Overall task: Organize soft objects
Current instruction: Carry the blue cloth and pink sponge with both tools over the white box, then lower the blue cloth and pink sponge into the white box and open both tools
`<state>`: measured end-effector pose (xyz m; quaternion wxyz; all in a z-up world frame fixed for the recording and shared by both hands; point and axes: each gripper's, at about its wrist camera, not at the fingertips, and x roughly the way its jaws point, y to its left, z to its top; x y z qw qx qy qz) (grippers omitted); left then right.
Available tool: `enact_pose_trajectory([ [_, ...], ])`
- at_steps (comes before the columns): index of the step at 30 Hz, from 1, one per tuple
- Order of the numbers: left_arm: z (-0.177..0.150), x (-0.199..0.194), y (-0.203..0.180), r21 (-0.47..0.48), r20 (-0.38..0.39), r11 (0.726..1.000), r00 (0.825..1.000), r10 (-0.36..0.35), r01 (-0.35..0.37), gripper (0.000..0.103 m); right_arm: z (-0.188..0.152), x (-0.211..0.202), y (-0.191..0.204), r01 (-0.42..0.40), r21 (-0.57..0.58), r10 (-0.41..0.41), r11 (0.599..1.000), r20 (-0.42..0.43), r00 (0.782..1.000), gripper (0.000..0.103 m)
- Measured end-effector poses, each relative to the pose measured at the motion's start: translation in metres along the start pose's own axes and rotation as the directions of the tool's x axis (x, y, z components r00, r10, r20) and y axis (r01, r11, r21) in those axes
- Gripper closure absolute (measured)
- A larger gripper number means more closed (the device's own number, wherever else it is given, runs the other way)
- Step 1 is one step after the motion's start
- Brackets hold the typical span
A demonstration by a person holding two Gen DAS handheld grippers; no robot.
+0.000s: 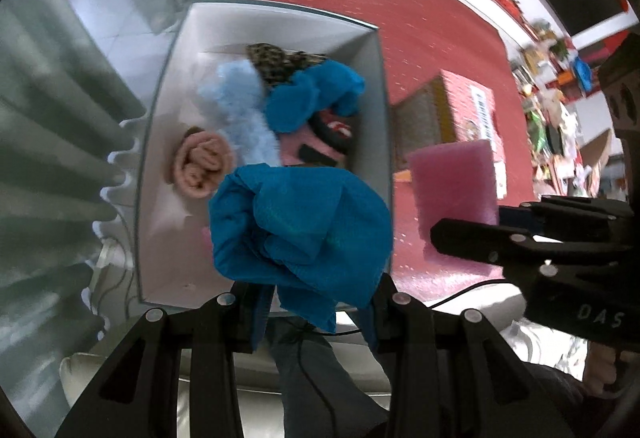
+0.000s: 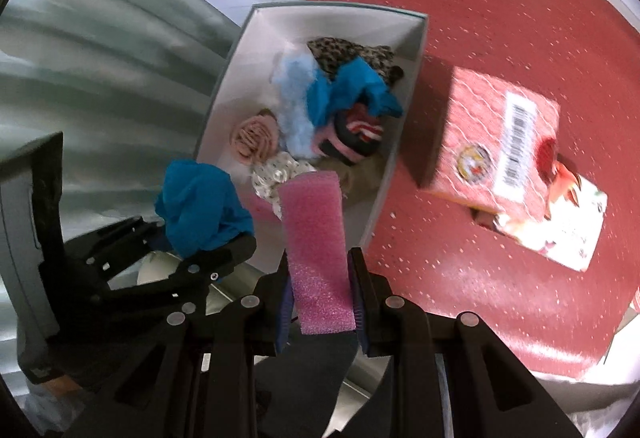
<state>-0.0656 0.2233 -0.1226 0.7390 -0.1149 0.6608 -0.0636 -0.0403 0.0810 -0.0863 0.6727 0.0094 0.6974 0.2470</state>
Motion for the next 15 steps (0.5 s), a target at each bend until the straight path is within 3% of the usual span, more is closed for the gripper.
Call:
enact_pose_trajectory([
  [15, 0.007, 0.01, 0.029, -0.071, -0.01, 0.995, 0.998, 0.062, -0.063, 0.064, 0.035, 0.021, 0.018, -0.034, 0.01, 0.034, 0.999, -0.024, 0.999, 0.076],
])
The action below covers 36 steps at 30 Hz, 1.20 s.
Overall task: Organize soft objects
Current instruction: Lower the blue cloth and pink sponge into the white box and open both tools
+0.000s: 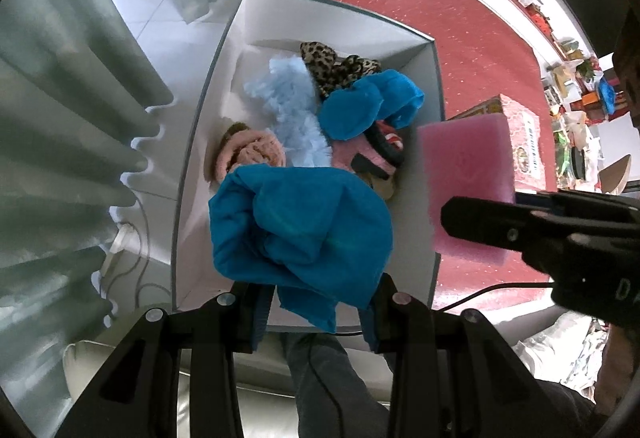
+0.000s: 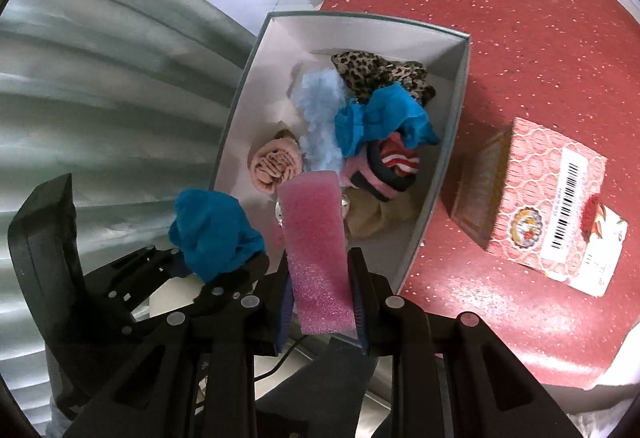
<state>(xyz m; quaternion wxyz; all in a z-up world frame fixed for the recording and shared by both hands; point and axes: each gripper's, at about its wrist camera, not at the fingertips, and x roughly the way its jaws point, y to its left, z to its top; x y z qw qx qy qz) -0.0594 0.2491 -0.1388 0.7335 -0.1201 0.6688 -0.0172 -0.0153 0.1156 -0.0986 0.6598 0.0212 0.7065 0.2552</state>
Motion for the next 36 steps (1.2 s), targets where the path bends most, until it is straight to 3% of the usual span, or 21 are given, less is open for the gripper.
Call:
enact_pose_trajectory([
  [36, 0.005, 0.039, 0.008, -0.004, -0.077, 0.999, 0.996, 0.045, -0.046, 0.064, 0.006, 0.055, -0.01, 0.003, 0.04, 0.002, 0.999, -0.118, 0.993, 0.076],
])
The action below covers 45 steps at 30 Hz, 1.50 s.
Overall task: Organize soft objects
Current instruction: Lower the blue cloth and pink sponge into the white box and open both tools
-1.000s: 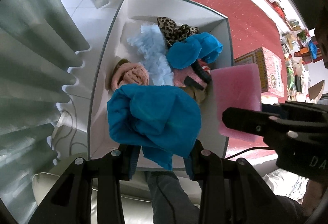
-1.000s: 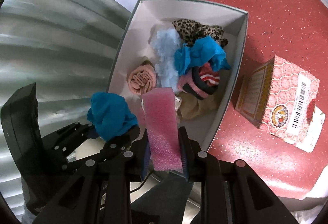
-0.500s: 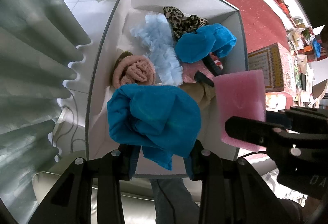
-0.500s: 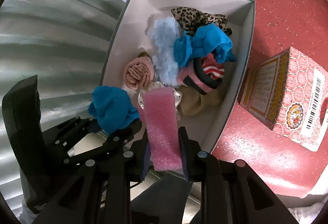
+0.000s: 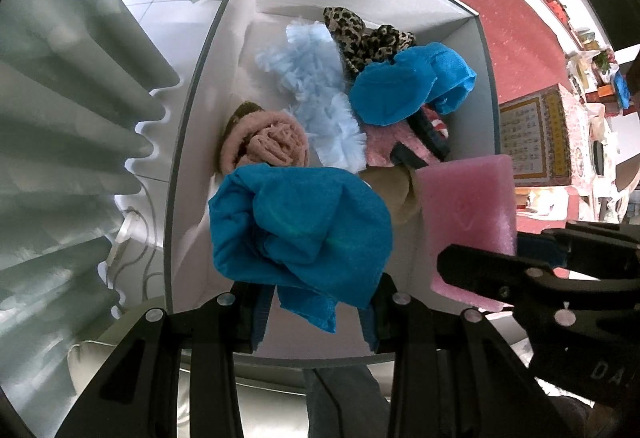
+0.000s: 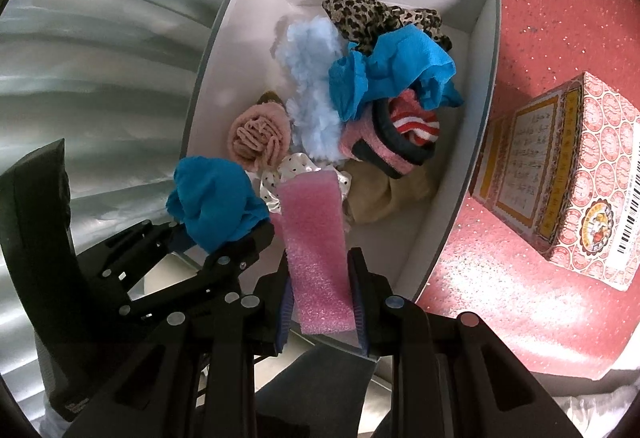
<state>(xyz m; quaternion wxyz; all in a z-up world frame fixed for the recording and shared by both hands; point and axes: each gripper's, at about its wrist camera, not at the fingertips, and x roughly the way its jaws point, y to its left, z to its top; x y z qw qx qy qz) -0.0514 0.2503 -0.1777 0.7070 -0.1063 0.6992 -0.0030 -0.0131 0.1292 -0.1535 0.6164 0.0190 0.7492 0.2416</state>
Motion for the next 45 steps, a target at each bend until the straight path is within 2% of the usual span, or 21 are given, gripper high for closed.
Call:
enact_pose_trajectory([
  [19, 0.006, 0.012, -0.004, 0.018, -0.034, 0.999, 0.999, 0.031, -0.031, 0.064, 0.0, 0.011, 0.002, 0.018, -0.007, -0.018, 1.0, -0.013, 1.0, 0.076],
  [28, 0.007, 0.007, -0.012, 0.037, -0.026, 0.998, 0.998, 0.057, -0.056, 0.063, -0.001, 0.015, 0.002, 0.013, 0.006, -0.013, 1.0, -0.011, 1.0, 0.076],
  [31, 0.005, 0.004, -0.015, 0.046, -0.014, 0.997, 0.998, 0.059, -0.058, 0.056, -0.002, 0.015, 0.002, 0.009, 0.006, -0.009, 1.0, -0.013, 1.0, 0.076],
  [32, 0.004, 0.002, -0.015, 0.045, -0.008, 0.997, 0.998, 0.069, -0.068, 0.045, -0.002, 0.015, 0.001, 0.012, 0.003, -0.012, 1.0, -0.012, 1.0, 0.075],
  [33, 0.004, 0.0, -0.014, 0.04, -0.005, 0.996, 0.997, 0.079, -0.078, 0.038, -0.002, 0.014, 0.001, 0.014, -0.001, -0.014, 1.0, -0.01, 1.0, 0.07],
  [34, 0.003, -0.002, -0.012, 0.027, -0.001, 0.995, 0.996, 0.094, -0.094, 0.026, -0.002, 0.012, 0.0, 0.024, -0.007, -0.024, 1.0, -0.003, 1.0, 0.065],
  [36, 0.002, -0.007, -0.008, 0.005, 0.014, 0.998, 0.998, 0.062, -0.063, 0.022, -0.004, 0.006, -0.003, 0.077, -0.018, -0.077, 0.997, 0.018, 0.997, 0.037],
  [37, 0.002, -0.01, -0.006, -0.004, 0.026, 0.999, 0.998, 0.051, -0.051, 0.02, -0.004, 0.003, -0.004, 0.096, -0.024, -0.096, 0.995, 0.034, 0.995, 0.033],
  [38, 0.0, -0.014, -0.005, -0.009, 0.042, 0.999, 0.998, 0.051, -0.051, 0.014, -0.005, -0.001, -0.007, 0.096, -0.025, -0.094, 0.995, 0.045, 0.995, 0.031],
  [40, -0.002, -0.023, -0.006, -0.002, 0.081, 0.998, 0.994, 0.067, -0.067, 0.007, -0.007, -0.008, -0.011, 0.07, -0.014, -0.069, 0.997, 0.053, 0.996, 0.029],
  [41, -0.003, -0.03, -0.007, -0.004, 0.109, 0.997, 0.992, 0.071, -0.071, 0.006, -0.009, -0.013, -0.012, 0.071, -0.012, -0.07, 0.997, 0.068, 0.995, 0.019],
  [42, -0.006, -0.041, -0.007, -0.009, 0.157, 0.997, 0.985, 0.076, -0.076, 0.004, -0.01, -0.017, -0.013, 0.083, -0.013, -0.081, 0.996, 0.081, 0.993, 0.008],
  [44, -0.01, -0.058, -0.008, -0.015, 0.233, 0.995, 0.967, 0.101, -0.1, 0.001, -0.013, -0.028, -0.015, 0.082, -0.02, -0.079, 0.996, 0.116, 0.99, 0.001],
  [45, -0.013, -0.072, -0.009, -0.02, 0.282, 0.994, 0.953, 0.112, -0.111, 0.001, -0.016, -0.033, -0.016, 0.058, -0.022, -0.055, 0.998, 0.127, 0.99, 0.001],
])
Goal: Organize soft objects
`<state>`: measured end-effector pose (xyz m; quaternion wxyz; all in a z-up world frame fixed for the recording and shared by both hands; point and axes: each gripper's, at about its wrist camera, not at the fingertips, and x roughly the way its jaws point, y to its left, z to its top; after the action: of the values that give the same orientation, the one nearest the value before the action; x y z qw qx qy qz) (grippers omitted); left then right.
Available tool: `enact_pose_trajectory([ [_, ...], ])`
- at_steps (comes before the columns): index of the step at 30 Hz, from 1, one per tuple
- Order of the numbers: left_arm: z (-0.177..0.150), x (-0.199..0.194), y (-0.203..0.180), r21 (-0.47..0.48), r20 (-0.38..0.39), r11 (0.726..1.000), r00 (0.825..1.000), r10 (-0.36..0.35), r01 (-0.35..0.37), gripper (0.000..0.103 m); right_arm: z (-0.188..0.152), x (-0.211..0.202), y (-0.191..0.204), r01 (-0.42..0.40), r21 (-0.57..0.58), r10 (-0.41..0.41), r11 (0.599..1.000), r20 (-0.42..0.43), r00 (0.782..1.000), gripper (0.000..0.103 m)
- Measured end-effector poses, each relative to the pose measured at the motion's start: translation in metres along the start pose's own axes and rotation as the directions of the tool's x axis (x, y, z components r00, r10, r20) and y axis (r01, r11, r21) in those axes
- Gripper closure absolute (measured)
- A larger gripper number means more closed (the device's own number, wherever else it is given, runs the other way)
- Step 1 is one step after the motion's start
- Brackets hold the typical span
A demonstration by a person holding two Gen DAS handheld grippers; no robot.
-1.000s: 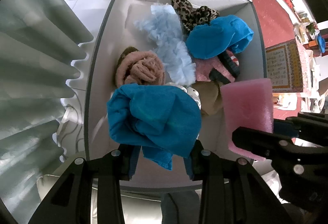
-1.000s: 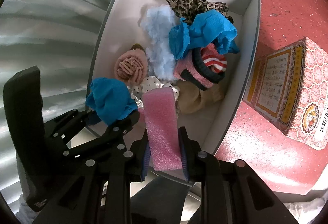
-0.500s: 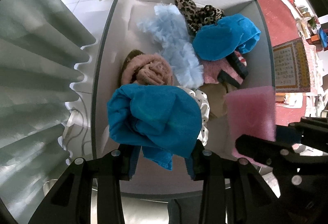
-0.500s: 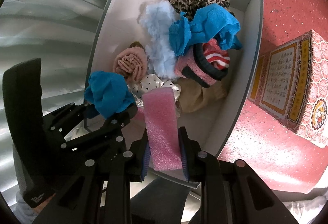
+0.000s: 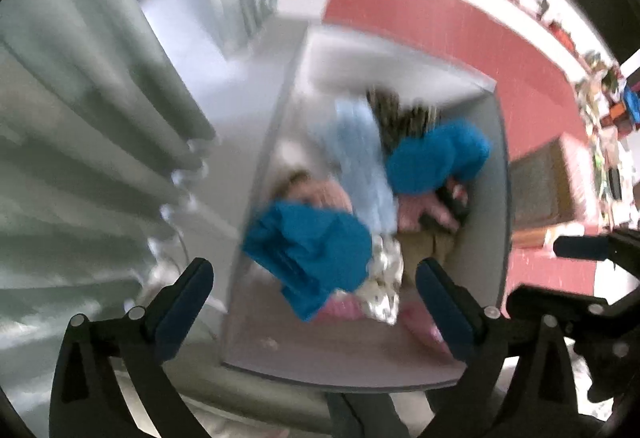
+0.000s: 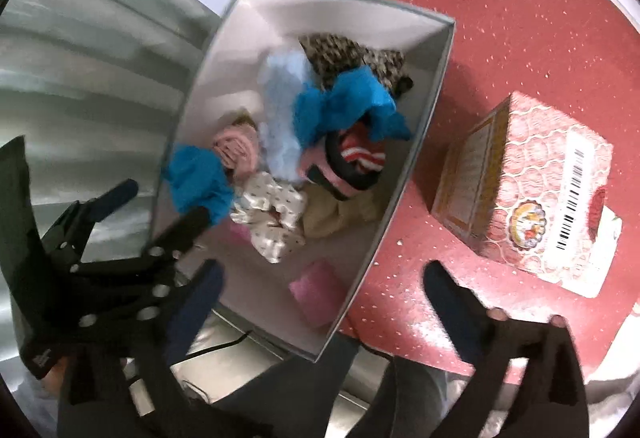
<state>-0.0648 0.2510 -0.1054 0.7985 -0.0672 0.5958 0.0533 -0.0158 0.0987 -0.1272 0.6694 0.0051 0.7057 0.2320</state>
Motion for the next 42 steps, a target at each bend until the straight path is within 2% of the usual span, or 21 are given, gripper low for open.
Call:
enact_pose_trajectory([
  [2, 0.002, -0.016, 0.002, -0.009, 0.038, 0.999, 0.999, 0.039, -0.038, 0.001, -0.002, -0.011, 0.001, -0.031, -0.01, 0.031, 0.999, 0.02, 0.999, 0.001],
  [3, 0.003, -0.022, 0.004, -0.014, 0.024, 0.999, 0.999, 0.038, -0.038, 0.001, -0.002, -0.016, 0.005, -0.025, -0.029, 0.026, 0.999, 0.035, 0.999, 0.001],
  [4, 0.005, -0.023, 0.004, -0.017, 0.002, 1.0, 1.0, 0.001, -0.001, 0.001, -0.003, -0.022, 0.011, -0.01, -0.055, 0.013, 0.998, 0.054, 0.998, 0.001],
  [5, 0.006, -0.023, 0.006, -0.03, -0.041, 0.997, 0.997, -0.067, 0.066, 0.001, -0.004, -0.028, 0.017, 0.009, -0.083, -0.003, 0.997, 0.078, 0.997, 0.001],
  [6, 0.009, -0.021, 0.01, -0.039, -0.057, 0.996, 0.995, -0.08, 0.077, 0.001, -0.005, -0.033, 0.022, 0.033, -0.103, -0.023, 0.994, 0.096, 0.995, 0.001],
  [7, 0.007, -0.023, 0.012, -0.04, -0.058, 0.997, 0.995, -0.075, 0.073, 0.001, -0.007, -0.038, 0.028, 0.069, -0.132, -0.054, 0.989, 0.12, 0.991, 0.001],
  [9, 0.006, -0.029, 0.011, -0.016, -0.035, 1.0, 0.999, -0.02, 0.019, 0.001, -0.01, -0.04, 0.035, 0.104, -0.156, -0.083, 0.982, 0.138, 0.987, 0.001],
  [11, 0.003, -0.032, 0.006, 0.014, -0.049, 1.0, 0.999, -0.015, 0.015, 0.001, -0.013, -0.042, 0.037, 0.131, -0.164, -0.106, 0.978, 0.153, 0.982, 0.001],
  [14, -0.003, -0.025, 0.003, 0.044, -0.074, 0.998, 0.997, -0.031, 0.034, 0.001, -0.016, -0.042, 0.036, 0.16, -0.163, -0.135, 0.973, 0.158, 0.978, 0.001],
  [17, -0.011, -0.029, -0.006, 0.09, -0.053, 0.996, 0.999, 0.005, 0.0, 0.001, -0.019, -0.045, 0.034, 0.165, -0.153, -0.14, 0.974, 0.162, 0.977, 0.001],
  [20, -0.017, -0.031, -0.01, 0.113, -0.048, 0.994, 0.999, 0.01, -0.005, 0.001, -0.022, -0.048, 0.035, 0.179, -0.15, -0.153, 0.972, 0.172, 0.973, 0.001],
  [42, -0.024, -0.038, -0.02, 0.182, -0.041, 0.983, 0.998, 0.042, -0.034, 0.001, -0.034, -0.056, 0.037, 0.188, -0.136, -0.163, 0.973, 0.181, 0.97, 0.001],
])
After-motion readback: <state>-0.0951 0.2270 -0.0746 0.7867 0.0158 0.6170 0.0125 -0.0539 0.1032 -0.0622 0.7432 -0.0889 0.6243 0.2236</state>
